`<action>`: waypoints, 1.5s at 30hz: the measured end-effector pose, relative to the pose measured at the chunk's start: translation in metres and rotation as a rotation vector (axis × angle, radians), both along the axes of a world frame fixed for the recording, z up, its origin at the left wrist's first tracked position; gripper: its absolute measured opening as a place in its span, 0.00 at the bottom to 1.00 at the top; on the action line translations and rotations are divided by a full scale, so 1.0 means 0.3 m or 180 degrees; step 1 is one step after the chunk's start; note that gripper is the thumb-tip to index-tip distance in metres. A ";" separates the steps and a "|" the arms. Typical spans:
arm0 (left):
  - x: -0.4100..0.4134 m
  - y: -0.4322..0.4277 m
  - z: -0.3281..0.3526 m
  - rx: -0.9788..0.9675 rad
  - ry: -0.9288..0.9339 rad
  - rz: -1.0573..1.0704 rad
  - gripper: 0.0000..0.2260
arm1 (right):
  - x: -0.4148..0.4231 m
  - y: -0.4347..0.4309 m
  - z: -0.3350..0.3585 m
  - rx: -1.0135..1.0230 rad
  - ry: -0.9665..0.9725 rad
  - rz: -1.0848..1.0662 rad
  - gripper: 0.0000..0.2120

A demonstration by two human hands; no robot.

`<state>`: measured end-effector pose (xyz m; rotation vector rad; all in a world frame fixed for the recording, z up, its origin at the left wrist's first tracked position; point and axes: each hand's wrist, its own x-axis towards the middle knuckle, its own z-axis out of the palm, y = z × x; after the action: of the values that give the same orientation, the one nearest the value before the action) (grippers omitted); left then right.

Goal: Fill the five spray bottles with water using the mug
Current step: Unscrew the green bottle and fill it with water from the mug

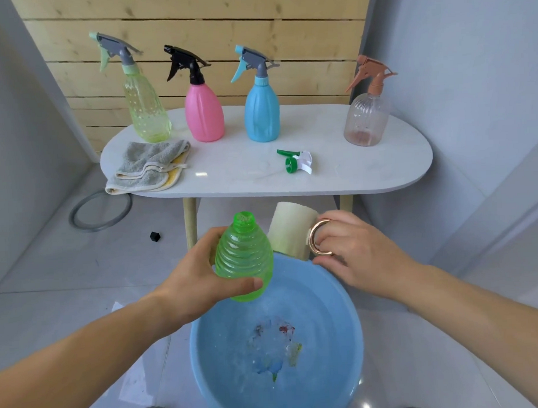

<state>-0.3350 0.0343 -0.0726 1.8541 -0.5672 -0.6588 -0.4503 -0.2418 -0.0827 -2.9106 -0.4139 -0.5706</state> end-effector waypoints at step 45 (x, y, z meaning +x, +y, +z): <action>0.018 -0.286 0.108 -0.0301 0.0051 -0.0122 0.32 | 0.230 -0.596 0.238 0.3338 -0.0971 -0.3624 0.17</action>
<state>-0.3296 -0.0514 -0.0401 1.7523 -0.6145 -0.6605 -0.3812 -0.4207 -0.0114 -1.7590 1.2153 -0.9378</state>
